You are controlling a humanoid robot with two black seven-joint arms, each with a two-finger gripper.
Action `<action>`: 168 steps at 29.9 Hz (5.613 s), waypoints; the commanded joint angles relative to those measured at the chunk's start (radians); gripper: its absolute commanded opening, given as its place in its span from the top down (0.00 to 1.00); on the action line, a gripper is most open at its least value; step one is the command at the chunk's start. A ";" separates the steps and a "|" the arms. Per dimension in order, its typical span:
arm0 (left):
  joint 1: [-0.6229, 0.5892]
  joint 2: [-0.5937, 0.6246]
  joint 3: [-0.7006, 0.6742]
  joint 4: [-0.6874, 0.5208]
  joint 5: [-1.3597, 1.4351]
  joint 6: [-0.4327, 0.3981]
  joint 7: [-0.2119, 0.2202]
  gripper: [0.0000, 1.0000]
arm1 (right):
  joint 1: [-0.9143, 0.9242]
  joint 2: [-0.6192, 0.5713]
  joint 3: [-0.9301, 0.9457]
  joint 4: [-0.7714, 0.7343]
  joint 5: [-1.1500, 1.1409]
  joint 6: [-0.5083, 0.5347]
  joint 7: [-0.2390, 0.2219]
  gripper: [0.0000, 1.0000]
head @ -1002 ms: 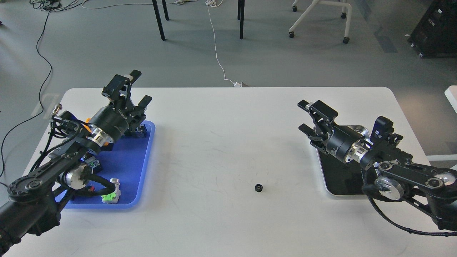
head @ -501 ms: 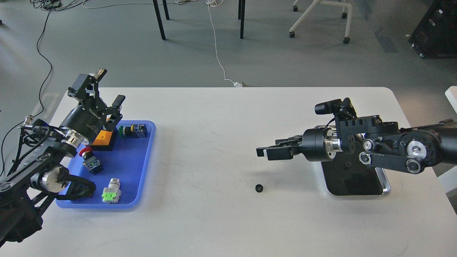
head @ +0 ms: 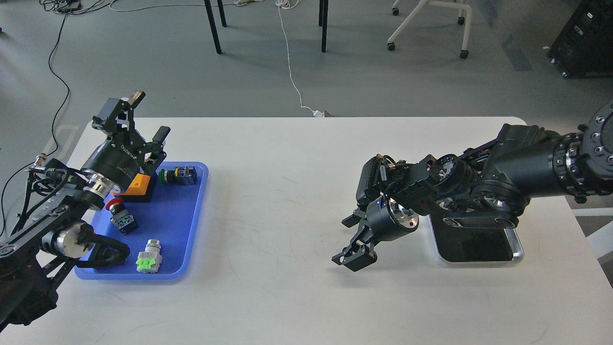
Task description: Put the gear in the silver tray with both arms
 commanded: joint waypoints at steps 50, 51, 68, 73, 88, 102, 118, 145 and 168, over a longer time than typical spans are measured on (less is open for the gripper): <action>-0.003 -0.003 -0.001 -0.007 0.000 -0.002 0.000 0.00 | -0.027 0.086 -0.094 -0.055 -0.013 -0.025 0.000 0.60; -0.003 -0.002 -0.001 -0.007 0.000 0.000 0.000 0.00 | -0.027 0.087 -0.094 -0.055 -0.013 -0.025 0.000 0.61; -0.002 -0.007 -0.001 -0.007 0.000 -0.002 0.000 0.00 | 0.006 0.103 -0.093 -0.066 -0.012 -0.023 0.000 0.77; -0.003 -0.010 -0.001 -0.009 0.000 -0.002 0.000 0.00 | 0.088 0.089 -0.085 -0.063 -0.010 -0.025 0.000 0.77; -0.003 -0.011 -0.001 -0.017 0.000 -0.002 0.000 0.00 | 0.140 -0.245 -0.125 -0.107 -0.076 -0.023 0.000 0.76; -0.003 -0.039 -0.001 -0.017 0.002 -0.002 0.000 0.00 | -0.098 -0.293 -0.131 -0.346 -0.073 -0.034 0.000 0.76; -0.003 -0.043 0.000 -0.017 0.002 -0.002 0.000 0.00 | -0.216 -0.302 -0.125 -0.417 -0.070 -0.086 0.000 0.52; -0.002 -0.063 0.008 -0.017 0.003 -0.002 0.000 0.00 | -0.492 -0.430 0.881 -0.280 0.795 -0.117 0.000 0.06; -0.031 -0.138 0.013 -0.060 0.005 0.060 0.000 0.00 | -0.710 -0.271 1.348 -0.282 1.240 0.193 0.000 0.01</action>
